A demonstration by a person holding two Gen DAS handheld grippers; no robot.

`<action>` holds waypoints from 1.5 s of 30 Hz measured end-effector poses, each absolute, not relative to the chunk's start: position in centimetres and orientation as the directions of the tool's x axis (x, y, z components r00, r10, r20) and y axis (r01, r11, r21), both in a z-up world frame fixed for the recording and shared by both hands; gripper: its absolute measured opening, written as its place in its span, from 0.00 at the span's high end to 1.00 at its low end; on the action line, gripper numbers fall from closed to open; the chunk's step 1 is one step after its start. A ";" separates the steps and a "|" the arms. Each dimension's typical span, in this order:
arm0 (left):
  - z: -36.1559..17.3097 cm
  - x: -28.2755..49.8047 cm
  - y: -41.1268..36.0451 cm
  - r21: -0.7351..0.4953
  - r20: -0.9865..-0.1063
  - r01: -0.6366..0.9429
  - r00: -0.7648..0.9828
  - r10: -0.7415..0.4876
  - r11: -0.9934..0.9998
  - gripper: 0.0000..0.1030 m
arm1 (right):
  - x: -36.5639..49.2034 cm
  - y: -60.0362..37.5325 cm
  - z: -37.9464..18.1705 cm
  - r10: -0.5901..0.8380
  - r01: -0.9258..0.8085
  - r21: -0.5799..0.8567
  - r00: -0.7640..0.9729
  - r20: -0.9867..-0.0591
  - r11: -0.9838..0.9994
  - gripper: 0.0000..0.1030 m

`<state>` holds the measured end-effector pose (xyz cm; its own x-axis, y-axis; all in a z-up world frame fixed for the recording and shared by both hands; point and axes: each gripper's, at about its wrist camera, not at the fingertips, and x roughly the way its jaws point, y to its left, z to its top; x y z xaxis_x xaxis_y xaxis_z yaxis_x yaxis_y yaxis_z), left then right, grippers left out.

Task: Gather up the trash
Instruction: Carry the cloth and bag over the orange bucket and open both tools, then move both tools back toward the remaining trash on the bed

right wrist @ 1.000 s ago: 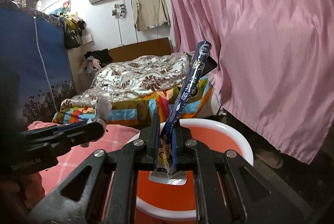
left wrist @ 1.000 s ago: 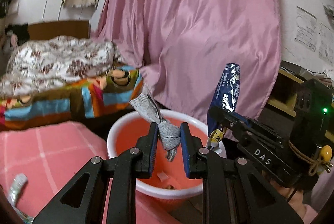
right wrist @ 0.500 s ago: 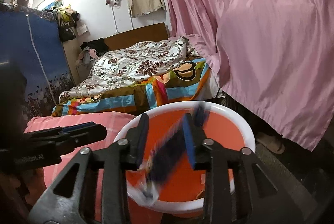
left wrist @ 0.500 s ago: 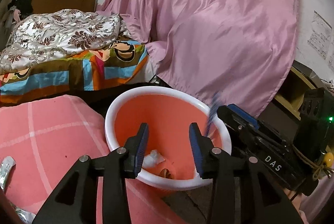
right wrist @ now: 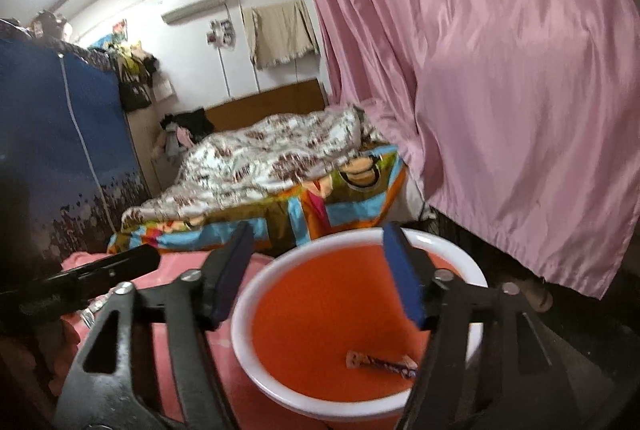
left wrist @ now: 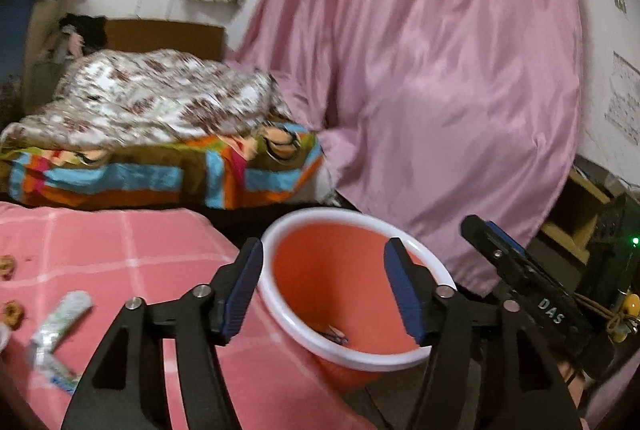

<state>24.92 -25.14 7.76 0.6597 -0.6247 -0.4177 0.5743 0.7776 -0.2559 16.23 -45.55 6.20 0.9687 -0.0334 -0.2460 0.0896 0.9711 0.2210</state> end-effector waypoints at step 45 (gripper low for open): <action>5.4 13.9 0.7 -0.111 -0.320 0.132 0.934 -0.161 0.985 0.03 | 17.2 -22.3 5.6 0.292 -0.306 -0.043 0.936 -0.197 0.951 0.00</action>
<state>13.89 0.68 5.37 0.9335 -0.1614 -0.3202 0.1322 0.9850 -0.1111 17.23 -22.32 5.58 0.9359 0.2919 -0.1972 -0.3058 0.9511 -0.0434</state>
